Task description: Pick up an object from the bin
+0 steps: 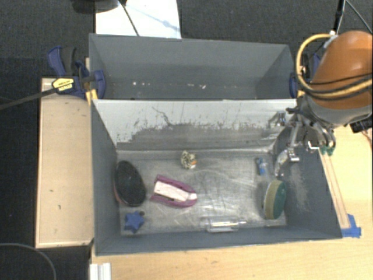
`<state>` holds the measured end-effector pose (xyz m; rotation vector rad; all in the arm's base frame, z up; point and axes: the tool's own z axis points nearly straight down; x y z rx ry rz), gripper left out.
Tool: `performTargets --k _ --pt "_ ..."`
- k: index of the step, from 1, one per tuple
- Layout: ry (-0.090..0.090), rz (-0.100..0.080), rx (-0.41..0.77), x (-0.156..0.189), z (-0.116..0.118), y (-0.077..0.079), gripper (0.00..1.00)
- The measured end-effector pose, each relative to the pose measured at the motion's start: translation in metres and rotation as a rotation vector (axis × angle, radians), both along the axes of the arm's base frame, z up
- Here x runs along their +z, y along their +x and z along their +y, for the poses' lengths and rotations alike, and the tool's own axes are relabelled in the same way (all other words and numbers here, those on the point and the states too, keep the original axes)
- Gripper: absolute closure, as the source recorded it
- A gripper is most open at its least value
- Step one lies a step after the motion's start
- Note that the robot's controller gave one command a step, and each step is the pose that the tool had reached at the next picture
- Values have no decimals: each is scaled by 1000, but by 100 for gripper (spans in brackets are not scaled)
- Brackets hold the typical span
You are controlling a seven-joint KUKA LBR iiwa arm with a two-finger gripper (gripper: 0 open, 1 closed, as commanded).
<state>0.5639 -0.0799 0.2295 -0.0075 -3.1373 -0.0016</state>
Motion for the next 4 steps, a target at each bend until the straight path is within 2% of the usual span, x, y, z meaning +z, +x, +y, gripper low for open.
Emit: performTargets --k 1,2,3,4 --pt "-3 -14 336 -158 -64 -48 0" --pt "0 -11 920 -129 -35 -62 0" --pt "1 -10 1195 -129 -31 -49 0" --pt "7 -12 1398 -157 -28 -48 0"
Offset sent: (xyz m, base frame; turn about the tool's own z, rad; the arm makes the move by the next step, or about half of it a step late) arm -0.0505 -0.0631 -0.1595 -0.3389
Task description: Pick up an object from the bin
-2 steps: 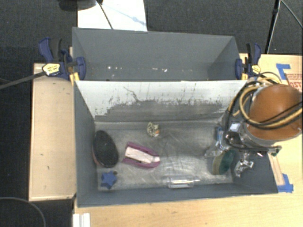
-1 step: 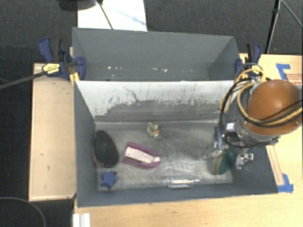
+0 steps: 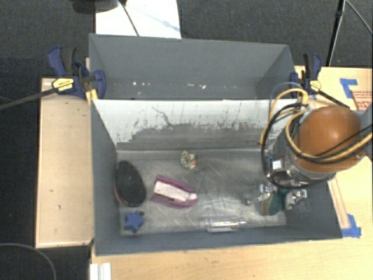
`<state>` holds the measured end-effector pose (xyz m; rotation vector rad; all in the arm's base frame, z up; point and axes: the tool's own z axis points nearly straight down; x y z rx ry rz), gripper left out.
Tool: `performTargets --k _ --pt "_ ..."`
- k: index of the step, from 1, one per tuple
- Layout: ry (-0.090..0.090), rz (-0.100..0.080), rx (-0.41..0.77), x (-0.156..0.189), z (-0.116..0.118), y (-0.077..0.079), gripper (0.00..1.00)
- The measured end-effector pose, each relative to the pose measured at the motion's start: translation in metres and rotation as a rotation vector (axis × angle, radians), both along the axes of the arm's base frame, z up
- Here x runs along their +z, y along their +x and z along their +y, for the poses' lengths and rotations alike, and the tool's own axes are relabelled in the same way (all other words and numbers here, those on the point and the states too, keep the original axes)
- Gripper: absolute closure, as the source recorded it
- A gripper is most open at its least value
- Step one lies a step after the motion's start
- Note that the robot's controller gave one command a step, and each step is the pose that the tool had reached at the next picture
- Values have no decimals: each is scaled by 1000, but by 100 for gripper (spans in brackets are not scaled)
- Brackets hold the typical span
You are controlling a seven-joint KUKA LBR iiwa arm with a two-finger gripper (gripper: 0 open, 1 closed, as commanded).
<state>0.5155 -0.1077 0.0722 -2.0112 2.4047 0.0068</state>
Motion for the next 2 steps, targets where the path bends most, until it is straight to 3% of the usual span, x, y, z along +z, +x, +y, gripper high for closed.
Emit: performTargets --k 1,2 --pt "-10 -3 104 1 19 -6 0" --pt "-3 -4 104 1 23 -5 100"
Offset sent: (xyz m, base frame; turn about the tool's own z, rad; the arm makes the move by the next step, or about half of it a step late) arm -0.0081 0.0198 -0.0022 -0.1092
